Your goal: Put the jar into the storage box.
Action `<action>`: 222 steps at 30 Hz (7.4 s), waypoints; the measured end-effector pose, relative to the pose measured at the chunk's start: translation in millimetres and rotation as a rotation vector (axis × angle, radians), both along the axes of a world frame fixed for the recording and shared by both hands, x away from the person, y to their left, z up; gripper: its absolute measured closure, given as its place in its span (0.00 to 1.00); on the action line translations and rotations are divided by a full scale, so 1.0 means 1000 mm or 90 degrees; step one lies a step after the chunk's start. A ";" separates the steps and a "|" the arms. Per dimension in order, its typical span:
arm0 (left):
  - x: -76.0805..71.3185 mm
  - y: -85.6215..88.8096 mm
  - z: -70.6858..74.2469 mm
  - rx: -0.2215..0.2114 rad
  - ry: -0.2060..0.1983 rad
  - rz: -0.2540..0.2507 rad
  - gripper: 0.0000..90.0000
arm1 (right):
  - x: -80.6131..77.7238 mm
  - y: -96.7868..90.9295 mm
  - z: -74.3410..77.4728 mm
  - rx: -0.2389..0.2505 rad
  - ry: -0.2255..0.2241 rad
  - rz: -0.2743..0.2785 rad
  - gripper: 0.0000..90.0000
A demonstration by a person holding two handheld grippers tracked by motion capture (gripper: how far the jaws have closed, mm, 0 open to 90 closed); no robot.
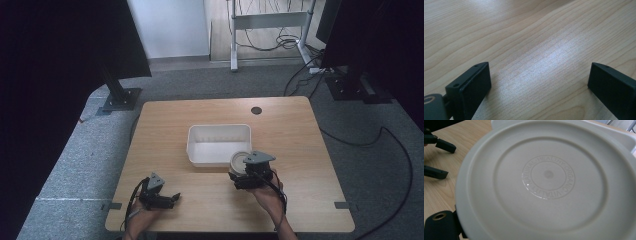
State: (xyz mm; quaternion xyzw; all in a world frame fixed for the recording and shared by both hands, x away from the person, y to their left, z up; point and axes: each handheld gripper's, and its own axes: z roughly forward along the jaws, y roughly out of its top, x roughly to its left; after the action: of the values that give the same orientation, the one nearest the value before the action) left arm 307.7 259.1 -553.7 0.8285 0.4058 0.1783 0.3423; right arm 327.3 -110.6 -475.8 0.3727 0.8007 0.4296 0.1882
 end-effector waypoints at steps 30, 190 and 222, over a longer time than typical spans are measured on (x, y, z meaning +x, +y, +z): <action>0.000 0.000 0.000 0.001 0.000 -0.002 0.04 | 0.044 0.038 0.001 0.002 0.005 -0.009 0.11; 0.000 -0.001 0.000 0.003 0.000 0.002 0.04 | 0.047 0.033 -0.013 -0.028 -0.002 0.033 0.04; 0.000 -0.001 0.000 0.002 0.001 0.004 0.04 | 0.022 -0.017 -0.022 -0.030 -0.005 0.010 0.03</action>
State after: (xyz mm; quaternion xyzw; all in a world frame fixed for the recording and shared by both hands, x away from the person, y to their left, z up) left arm 307.5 258.4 -553.6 0.8278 0.4084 0.1793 0.3404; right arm 348.9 -128.1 -497.4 0.3606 0.8126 0.4136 0.1965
